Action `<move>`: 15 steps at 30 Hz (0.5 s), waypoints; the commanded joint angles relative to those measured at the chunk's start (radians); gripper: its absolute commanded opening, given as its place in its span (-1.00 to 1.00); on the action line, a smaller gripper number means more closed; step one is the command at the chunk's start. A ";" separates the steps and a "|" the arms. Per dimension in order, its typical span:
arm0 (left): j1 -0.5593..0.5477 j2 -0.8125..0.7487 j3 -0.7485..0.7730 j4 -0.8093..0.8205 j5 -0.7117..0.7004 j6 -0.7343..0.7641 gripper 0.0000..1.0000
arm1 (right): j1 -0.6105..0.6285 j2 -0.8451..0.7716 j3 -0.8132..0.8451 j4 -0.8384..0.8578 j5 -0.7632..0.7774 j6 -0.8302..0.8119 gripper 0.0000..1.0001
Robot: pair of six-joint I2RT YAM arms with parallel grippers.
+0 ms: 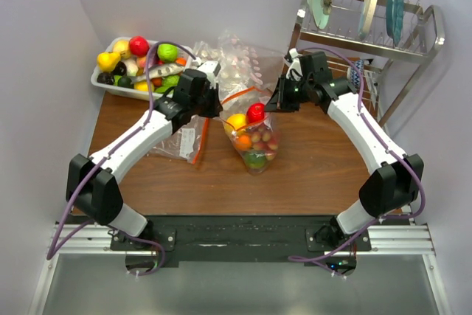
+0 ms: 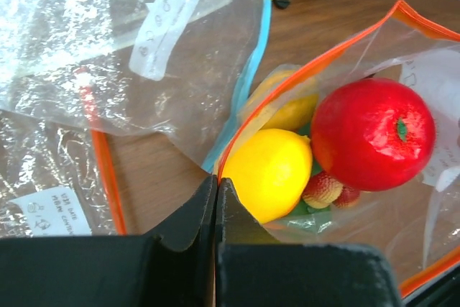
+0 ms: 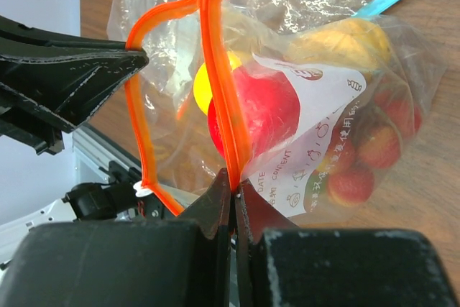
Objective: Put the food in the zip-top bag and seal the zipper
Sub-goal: Adjust the zipper food storage bag at the center of the board.
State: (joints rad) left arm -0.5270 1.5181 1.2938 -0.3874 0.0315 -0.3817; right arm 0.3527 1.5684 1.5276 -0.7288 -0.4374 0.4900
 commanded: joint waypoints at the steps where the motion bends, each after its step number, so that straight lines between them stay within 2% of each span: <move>1: -0.022 -0.059 0.009 0.044 0.047 -0.013 -1.00 | 0.015 0.010 0.086 -0.015 -0.021 -0.027 -1.00; 9: -0.073 -0.200 -0.001 0.047 0.103 -0.094 -1.00 | 0.117 0.093 0.219 -0.083 0.023 -0.045 -1.00; 15: -0.082 -0.282 -0.085 0.134 0.196 -0.180 -1.00 | 0.215 0.191 0.377 -0.170 0.088 -0.067 -1.00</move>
State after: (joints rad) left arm -0.6029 1.2839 1.2587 -0.3553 0.1383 -0.4778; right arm 0.5114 1.7176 1.7866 -0.8406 -0.3862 0.4511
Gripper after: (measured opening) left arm 0.018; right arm 0.012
